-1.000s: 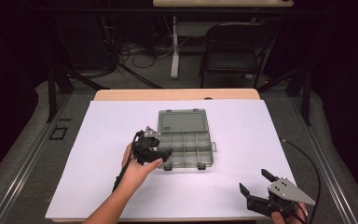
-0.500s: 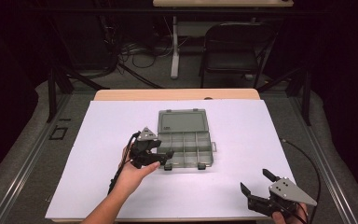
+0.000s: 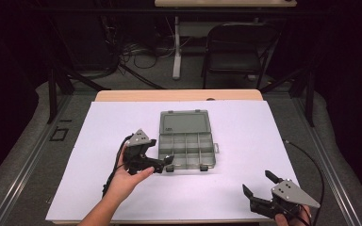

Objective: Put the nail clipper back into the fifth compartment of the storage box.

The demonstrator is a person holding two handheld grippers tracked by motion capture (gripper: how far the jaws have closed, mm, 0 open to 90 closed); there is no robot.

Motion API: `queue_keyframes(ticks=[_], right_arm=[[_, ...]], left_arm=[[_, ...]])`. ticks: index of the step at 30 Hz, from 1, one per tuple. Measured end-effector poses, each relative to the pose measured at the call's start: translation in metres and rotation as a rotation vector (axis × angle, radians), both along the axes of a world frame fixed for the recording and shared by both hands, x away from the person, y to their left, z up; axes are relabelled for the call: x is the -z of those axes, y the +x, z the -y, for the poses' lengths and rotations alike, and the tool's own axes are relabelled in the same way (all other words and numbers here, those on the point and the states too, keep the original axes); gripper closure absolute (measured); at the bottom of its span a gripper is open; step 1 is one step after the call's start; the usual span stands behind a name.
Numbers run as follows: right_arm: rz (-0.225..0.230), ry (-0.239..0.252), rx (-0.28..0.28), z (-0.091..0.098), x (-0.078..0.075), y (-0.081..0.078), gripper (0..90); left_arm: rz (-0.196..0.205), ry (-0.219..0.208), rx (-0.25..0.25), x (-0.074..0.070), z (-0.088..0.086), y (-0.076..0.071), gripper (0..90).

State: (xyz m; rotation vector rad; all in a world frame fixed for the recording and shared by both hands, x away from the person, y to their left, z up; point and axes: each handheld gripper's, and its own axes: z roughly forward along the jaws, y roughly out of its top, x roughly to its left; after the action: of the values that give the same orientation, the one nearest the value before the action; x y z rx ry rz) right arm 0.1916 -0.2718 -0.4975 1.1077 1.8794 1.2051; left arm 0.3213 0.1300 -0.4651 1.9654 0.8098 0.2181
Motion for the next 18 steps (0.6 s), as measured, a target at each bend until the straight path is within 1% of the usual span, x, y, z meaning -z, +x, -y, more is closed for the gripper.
queue_keyframes(ticks=[3, 5, 6, 7, 10, 14, 16, 18], right_arm=[[0.011, 0.0, 0.003, 0.0, 0.0, 0.0, 14.1], [0.011, 0.003, 0.006, 0.0, -0.001, 0.0, 14.1], [0.019, 0.008, 0.006, 0.0, 0.0, 0.0, 14.1], [0.009, 0.003, 0.005, 0.0, -0.001, 0.0, 14.1], [0.012, 0.004, 0.004, 0.0, -0.001, 0.0, 14.0], [0.012, 0.007, 0.005, -0.001, -0.001, 0.0, 14.1], [0.009, 0.007, 0.005, -0.001, -0.001, -0.001, 14.0], [0.016, 0.007, 0.005, -0.001, -0.002, 0.0, 14.0]], left_arm=[[0.015, -0.017, 0.02, -0.004, -0.009, -0.007, 0.1], [0.028, -0.032, 0.02, -0.006, -0.014, -0.011, 0.3], [0.036, -0.039, 0.02, -0.008, -0.017, -0.013, 0.3], [0.044, -0.049, 0.016, -0.01, -0.02, -0.015, 0.3], [0.066, -0.074, 0.008, -0.014, -0.03, -0.02, 0.3], [0.088, -0.078, -0.013, -0.017, -0.041, -0.025, 0.3], [0.091, -0.081, -0.02, -0.017, -0.046, -0.026, 0.3], [0.092, -0.088, -0.032, -0.016, -0.053, -0.028, 0.3]])
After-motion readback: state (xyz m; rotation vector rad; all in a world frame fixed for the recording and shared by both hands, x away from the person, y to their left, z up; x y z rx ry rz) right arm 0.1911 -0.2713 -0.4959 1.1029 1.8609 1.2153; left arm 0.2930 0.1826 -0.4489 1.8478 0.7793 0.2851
